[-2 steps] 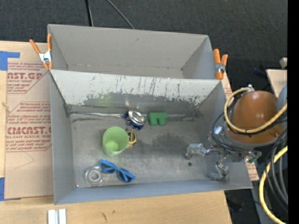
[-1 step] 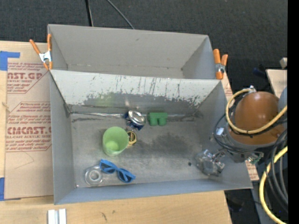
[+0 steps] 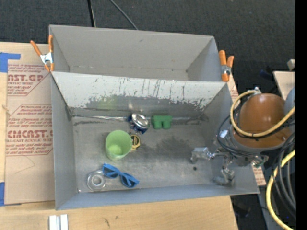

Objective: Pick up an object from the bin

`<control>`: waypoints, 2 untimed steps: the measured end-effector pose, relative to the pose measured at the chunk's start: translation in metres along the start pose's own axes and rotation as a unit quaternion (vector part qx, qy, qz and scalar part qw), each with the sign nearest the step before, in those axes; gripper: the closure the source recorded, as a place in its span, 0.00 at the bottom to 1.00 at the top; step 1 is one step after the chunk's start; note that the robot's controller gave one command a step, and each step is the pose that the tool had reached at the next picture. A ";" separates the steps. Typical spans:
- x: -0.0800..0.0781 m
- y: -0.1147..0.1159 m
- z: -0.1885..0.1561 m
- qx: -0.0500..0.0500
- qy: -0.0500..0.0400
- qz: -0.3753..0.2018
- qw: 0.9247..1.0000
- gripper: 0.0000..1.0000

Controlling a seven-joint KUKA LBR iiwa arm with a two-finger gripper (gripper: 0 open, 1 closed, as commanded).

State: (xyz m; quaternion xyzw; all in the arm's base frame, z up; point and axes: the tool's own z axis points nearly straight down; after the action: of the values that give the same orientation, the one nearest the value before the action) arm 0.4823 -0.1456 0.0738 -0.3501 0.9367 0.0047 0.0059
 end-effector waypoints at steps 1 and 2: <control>0.006 -0.003 0.001 0.002 0.006 0.000 1.000 1.00; 0.000 0.000 0.000 0.000 0.000 0.000 1.000 0.00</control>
Offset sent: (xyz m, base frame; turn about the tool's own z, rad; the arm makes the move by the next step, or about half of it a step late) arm 0.0000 0.0000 0.0000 0.0000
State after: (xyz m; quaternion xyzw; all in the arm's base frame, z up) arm 0.4823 -0.1457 0.0738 -0.3501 0.9367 0.0045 0.0061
